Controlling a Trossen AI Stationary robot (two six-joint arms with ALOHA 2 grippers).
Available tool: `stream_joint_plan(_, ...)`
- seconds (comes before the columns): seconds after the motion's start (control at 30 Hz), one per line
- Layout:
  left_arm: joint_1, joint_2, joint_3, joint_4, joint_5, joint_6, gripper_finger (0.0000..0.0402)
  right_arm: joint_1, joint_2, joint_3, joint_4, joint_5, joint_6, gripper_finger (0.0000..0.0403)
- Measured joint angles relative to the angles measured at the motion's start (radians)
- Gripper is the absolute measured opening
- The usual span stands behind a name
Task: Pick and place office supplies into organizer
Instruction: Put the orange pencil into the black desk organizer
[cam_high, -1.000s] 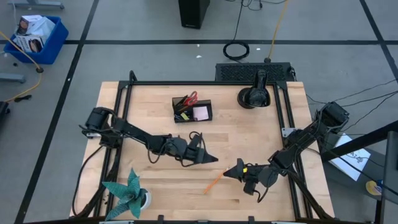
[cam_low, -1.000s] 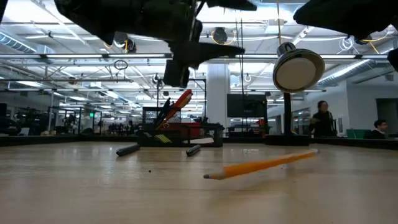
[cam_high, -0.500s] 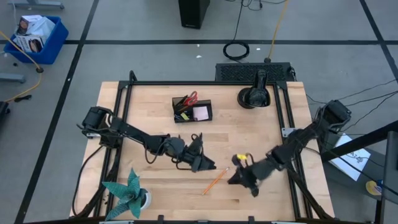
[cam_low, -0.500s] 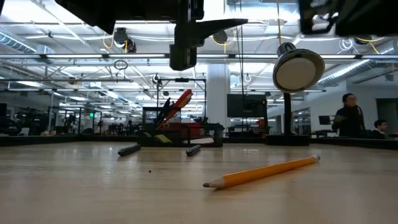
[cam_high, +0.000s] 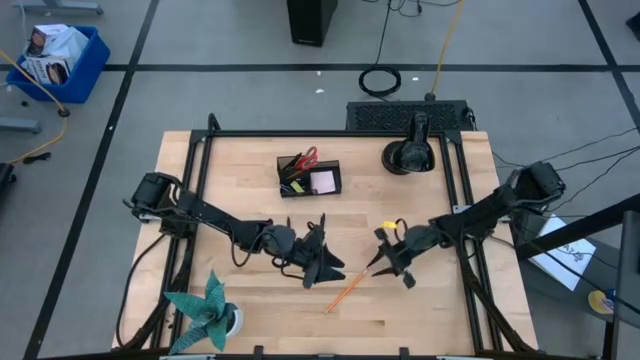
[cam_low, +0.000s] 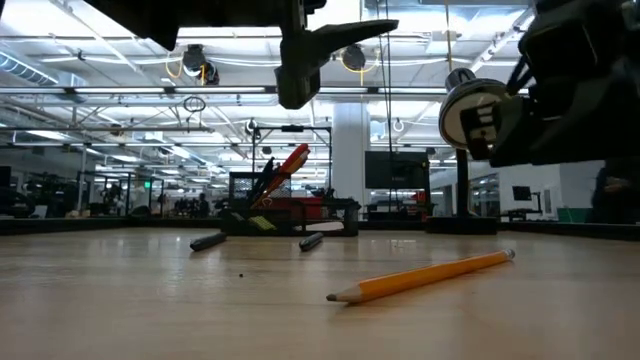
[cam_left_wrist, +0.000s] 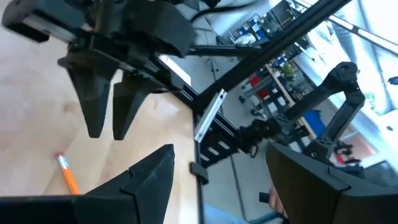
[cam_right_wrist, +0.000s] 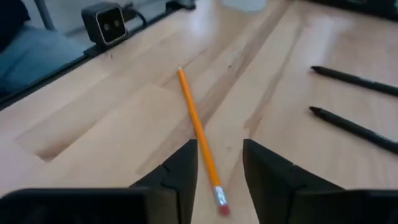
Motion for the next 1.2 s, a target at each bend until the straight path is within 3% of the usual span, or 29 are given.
stream_joint_plan(0.1, -0.004, 0.0, 0.0, 0.0, -0.009, 0.036, 0.0257, -0.034, 0.0, -0.073, 0.12, -0.032, 0.022, 0.0124)
stream_joint_plan(0.37, -0.003, 0.0, 0.0, 0.001, -0.124, 0.04, 0.0257, -0.077, 0.028, -0.086, 0.111, -0.065, 0.048, 0.0125)
stream_joint_plan(0.53, -0.011, 0.0, 0.0, 0.001, -0.121, 0.065, 0.0257, -0.076, 0.099, -0.081, 0.109, -0.085, 0.082, 0.0125)
stream_joint_plan(0.7, -0.019, 0.0, 0.0, 0.001, -0.129, 0.087, 0.0257, -0.076, 0.181, -0.074, 0.218, -0.084, 0.067, 0.0125)
stream_joint_plan(0.97, -0.031, 0.0, 0.0, 0.001, -0.132, 0.096, 0.0257, -0.076, 0.356, 0.017, 0.22, -0.109, 0.019, 0.0125)
stream_joint_plan(1.2, -0.044, 0.0, 0.0, 0.002, -0.132, 0.1, 0.0257, -0.081, 0.413, 0.024, 0.239, -0.11, 0.007, 0.0122)
